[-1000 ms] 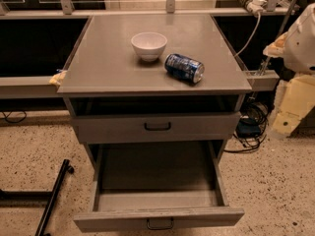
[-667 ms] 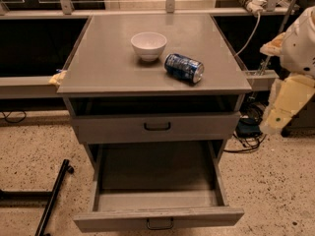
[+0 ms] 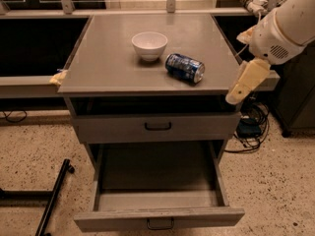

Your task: Place pepsi can into middle drawer

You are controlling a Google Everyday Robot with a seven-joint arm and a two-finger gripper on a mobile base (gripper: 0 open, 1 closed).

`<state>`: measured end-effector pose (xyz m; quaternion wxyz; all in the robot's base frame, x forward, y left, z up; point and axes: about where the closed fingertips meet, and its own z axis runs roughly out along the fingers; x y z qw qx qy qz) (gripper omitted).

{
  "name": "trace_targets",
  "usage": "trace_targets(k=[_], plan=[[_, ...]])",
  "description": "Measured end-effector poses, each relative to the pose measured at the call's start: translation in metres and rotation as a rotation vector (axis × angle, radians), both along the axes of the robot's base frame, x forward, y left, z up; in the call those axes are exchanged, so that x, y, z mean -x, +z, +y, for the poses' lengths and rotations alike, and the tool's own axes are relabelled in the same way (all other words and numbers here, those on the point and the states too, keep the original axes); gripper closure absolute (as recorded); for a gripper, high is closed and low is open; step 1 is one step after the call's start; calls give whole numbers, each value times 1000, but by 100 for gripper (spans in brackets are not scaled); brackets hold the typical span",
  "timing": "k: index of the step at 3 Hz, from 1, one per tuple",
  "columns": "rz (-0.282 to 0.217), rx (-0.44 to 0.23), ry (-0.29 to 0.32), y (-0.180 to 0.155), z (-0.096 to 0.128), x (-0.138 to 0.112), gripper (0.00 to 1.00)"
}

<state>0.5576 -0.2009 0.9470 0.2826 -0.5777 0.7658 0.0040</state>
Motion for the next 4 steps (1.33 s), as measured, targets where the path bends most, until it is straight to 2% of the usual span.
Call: trace_targets(k=[1, 2, 4], plan=[[-6, -71, -39, -12, 12, -49, 0], [-5, -116, -51, -26, 22, -84, 0], [53, -177, -58, -64, 43, -147, 0]])
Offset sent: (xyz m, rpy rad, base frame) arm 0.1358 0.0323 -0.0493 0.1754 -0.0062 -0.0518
